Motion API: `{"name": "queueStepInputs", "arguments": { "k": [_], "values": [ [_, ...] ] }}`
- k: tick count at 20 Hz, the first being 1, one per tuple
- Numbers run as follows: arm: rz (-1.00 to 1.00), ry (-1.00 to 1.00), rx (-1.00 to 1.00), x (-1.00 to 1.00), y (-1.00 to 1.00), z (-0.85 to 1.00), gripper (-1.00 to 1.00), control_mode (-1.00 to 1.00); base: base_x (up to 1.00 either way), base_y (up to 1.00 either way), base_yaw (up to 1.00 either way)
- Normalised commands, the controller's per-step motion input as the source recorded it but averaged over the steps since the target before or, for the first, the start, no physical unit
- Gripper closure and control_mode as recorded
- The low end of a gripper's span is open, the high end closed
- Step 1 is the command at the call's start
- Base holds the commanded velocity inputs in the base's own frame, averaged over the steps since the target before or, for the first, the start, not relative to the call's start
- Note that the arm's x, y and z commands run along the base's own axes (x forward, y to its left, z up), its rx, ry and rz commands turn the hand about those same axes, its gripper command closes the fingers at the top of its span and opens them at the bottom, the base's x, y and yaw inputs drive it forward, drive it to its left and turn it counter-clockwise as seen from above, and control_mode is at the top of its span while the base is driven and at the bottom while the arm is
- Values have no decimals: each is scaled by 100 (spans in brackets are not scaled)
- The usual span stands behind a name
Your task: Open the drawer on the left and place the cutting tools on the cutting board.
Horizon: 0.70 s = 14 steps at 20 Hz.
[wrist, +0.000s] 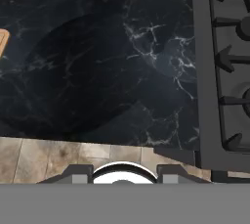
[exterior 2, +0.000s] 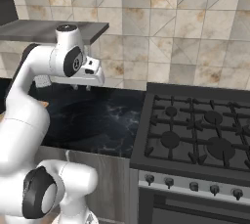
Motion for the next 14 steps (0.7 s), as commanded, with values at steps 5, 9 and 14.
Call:
{"name": "queueStepInputs", "arguments": {
  "k": [5, 9, 14],
  "values": [
    [6, 0, 0, -61, 37, -8, -100, -100, 0, 0, 0],
    [35, 0, -10, -80, 100, -23, -100, -100, 0, 0, 0],
    [44, 0, -16, -61, 100, -35, -100, -100, 0, 0, 0]
  ]
}}
